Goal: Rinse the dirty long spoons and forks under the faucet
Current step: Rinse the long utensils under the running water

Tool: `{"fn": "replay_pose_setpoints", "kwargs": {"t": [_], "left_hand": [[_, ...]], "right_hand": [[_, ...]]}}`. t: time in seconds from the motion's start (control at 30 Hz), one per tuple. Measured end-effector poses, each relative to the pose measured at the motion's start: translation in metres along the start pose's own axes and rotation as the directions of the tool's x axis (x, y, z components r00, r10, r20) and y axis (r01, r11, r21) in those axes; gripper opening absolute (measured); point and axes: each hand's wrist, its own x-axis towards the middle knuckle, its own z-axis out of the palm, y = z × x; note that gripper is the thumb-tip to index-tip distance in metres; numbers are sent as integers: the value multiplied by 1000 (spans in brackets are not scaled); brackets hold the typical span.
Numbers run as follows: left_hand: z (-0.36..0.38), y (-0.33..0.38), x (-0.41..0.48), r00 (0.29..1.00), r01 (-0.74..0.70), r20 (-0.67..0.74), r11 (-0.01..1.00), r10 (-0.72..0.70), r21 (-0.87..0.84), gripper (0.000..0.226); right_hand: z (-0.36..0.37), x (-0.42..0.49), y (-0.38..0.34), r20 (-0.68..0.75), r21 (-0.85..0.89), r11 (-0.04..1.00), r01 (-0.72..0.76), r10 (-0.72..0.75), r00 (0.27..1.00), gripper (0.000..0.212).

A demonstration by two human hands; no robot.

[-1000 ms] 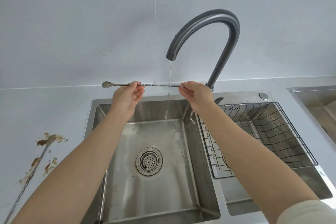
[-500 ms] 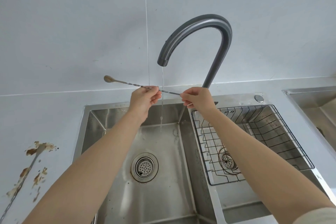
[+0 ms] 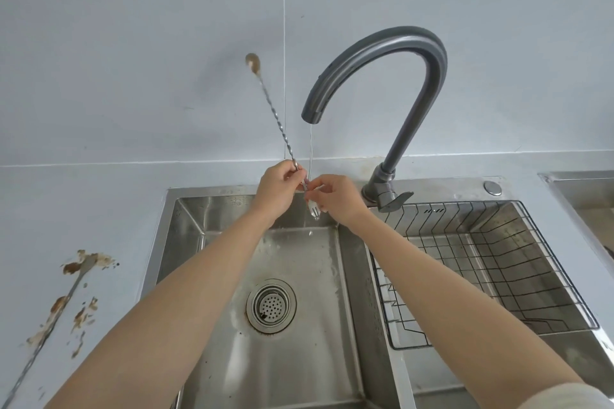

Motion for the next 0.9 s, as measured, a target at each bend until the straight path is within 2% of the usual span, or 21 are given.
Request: {"fn": "replay_pose_setpoints", "kwargs": {"t": [0.17,0.27,0.47,0.6,0.7,0.8,0.9], "left_hand": [[-2,1,4,997,-23,68,1000,23,6,30],[2,1,3,992,-25,125,1000,25,-9,31],[5,-3,4,988,-14,149,991,34,-133,30],[2,-8,2,995,25,103,983,-6,-180,24],[-2,-14,1,995,27,96,988,-12,-149,20],[-4,-18,-2,992,31,122,993,-17,-115,17],[-6,-23,-5,991,66,127,986,-46,-151,21]], "right_hand": [[-8,7,-11,-117,139,990,1,16,993,18],[-15,10,-19,-105,281,960,11,19,994,31],[-15,16,-29,-103,224,972,64,-42,994,22],[-13,18,-30,-119,181,981,72,-51,992,8],[-11,17,-30,-148,219,972,84,-52,988,21],[-6,16,-28,-138,305,950,69,-28,990,23],[-1,12,-22,-98,310,949,58,-29,995,24]]}}
